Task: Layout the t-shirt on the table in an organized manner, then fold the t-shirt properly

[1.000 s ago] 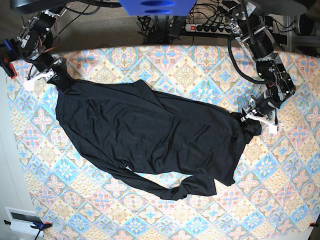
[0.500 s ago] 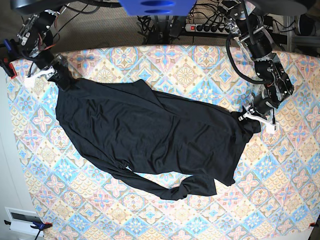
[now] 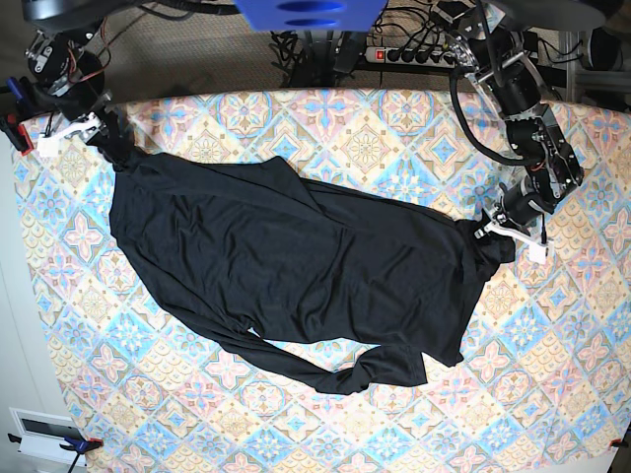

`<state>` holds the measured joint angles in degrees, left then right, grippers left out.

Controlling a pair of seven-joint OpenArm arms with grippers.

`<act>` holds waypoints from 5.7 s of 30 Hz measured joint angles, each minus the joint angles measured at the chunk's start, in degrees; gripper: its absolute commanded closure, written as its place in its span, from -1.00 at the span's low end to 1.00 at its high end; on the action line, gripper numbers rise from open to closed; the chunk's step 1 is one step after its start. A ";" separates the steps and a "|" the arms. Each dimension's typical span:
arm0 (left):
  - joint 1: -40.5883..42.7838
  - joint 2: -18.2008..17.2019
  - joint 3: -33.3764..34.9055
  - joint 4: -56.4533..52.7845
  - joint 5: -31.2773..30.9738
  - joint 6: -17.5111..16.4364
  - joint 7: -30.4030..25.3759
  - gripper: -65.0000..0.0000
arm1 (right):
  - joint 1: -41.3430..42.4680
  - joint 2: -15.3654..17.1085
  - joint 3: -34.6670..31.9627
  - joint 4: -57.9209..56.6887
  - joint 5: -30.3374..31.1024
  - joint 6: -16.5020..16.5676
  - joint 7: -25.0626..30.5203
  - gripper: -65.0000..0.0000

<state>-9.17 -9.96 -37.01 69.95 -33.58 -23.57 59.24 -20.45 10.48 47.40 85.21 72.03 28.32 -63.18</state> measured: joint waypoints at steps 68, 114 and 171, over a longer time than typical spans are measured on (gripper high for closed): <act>1.25 -1.95 0.11 0.00 -2.05 -0.11 -0.07 1.00 | 11.87 -0.20 -3.74 -7.98 -16.22 -1.11 -0.37 0.95; 36.39 -12.11 -11.78 18.03 -22.47 -0.50 2.45 1.00 | 0.46 -0.20 -3.96 -4.42 -7.89 1.29 -5.51 0.95; 34.12 -9.09 -23.41 18.01 -24.94 -0.04 5.99 0.47 | -7.78 14.40 -25.27 27.76 -23.74 1.36 1.57 0.45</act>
<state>24.95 -19.05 -60.42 87.96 -58.52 -23.62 65.23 -28.23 24.88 22.13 112.97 48.29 29.67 -61.60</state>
